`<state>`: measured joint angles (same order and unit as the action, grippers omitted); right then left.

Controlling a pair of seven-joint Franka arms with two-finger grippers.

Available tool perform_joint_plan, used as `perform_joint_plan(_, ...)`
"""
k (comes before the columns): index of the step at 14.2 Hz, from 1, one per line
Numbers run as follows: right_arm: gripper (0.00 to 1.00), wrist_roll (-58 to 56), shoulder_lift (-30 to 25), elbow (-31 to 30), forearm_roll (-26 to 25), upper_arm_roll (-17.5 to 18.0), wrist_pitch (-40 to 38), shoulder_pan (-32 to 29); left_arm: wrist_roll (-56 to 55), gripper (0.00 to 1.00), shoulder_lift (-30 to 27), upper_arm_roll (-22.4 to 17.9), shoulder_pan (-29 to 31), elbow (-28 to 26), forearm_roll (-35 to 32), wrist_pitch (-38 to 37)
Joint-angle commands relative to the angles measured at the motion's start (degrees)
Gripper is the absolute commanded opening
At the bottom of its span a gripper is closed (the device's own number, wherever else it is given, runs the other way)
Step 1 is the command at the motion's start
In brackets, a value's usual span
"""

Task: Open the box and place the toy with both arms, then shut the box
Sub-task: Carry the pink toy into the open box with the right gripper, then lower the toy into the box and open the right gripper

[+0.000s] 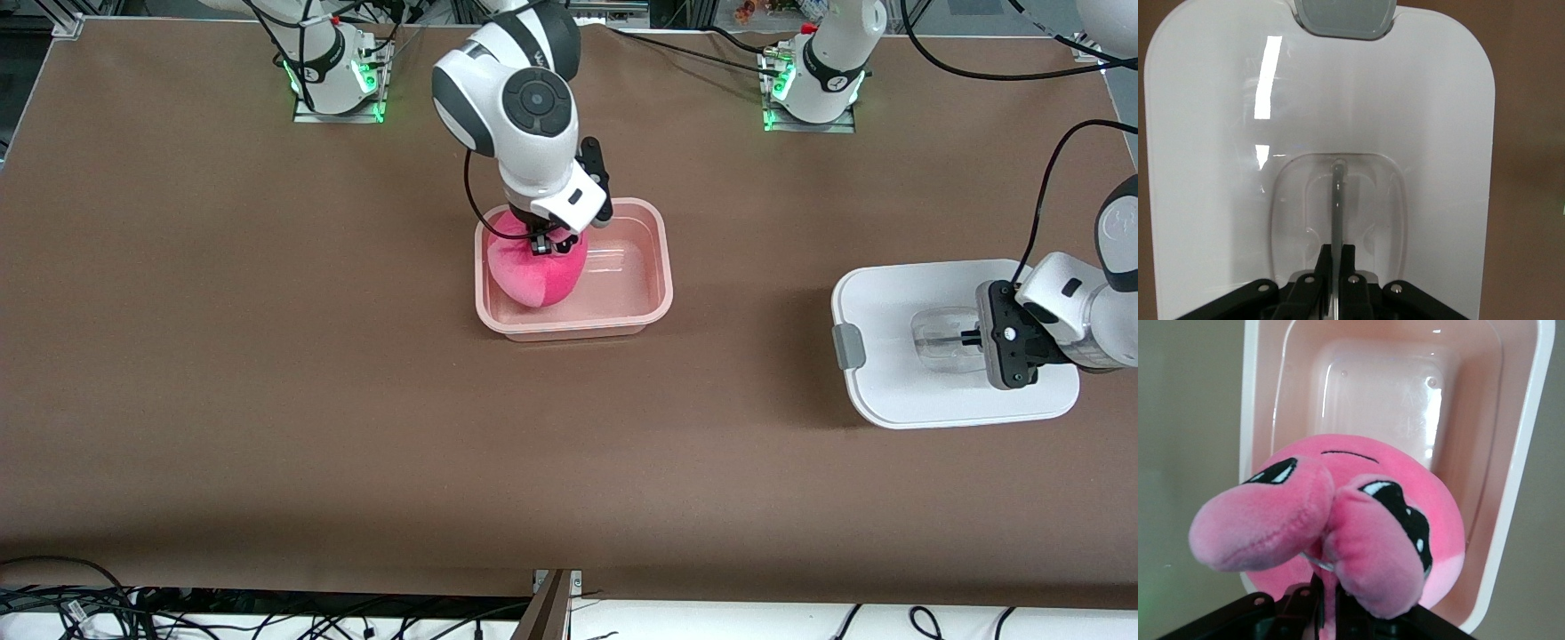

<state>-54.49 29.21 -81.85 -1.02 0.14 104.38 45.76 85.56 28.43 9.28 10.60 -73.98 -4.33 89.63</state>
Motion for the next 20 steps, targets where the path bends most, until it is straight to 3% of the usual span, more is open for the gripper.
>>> perform_joint_plan(1,0.00,0.52,2.34,2.40,-1.88,-0.49,-0.76,0.38,1.54,0.00,-0.31,0.48,0.12,-0.02,-1.21,-0.86)
perform_joint_plan(7,0.00,1.22,9.53,2.31,-5.22,-0.49,5.20,0.47,1.54,0.00,-0.31,0.48,0.21,-0.02,-1.12,-0.86)
perform_joint_plan(8,0.09,1.31,10.59,2.31,-5.83,-0.49,7.13,0.90,1.54,0.00,-0.40,0.48,0.03,-0.02,-1.12,-0.86)
perform_joint_plan(9,0.99,1.31,11.47,2.31,-5.93,-0.49,8.89,1.08,1.54,0.00,-0.31,0.48,0.12,-0.02,-1.21,-0.86)
perform_joint_plan(14,1.00,10.78,14.03,2.40,-5.31,-0.40,18.21,3.27,1.54,0.00,-0.13,0.57,0.03,-0.02,-1.12,-0.86)
perform_joint_plan(20,1.00,11.16,11.93,2.31,-4.96,-0.49,17.53,3.63,1.19,0.00,0.04,0.83,-0.49,0.24,-0.85,-0.59)
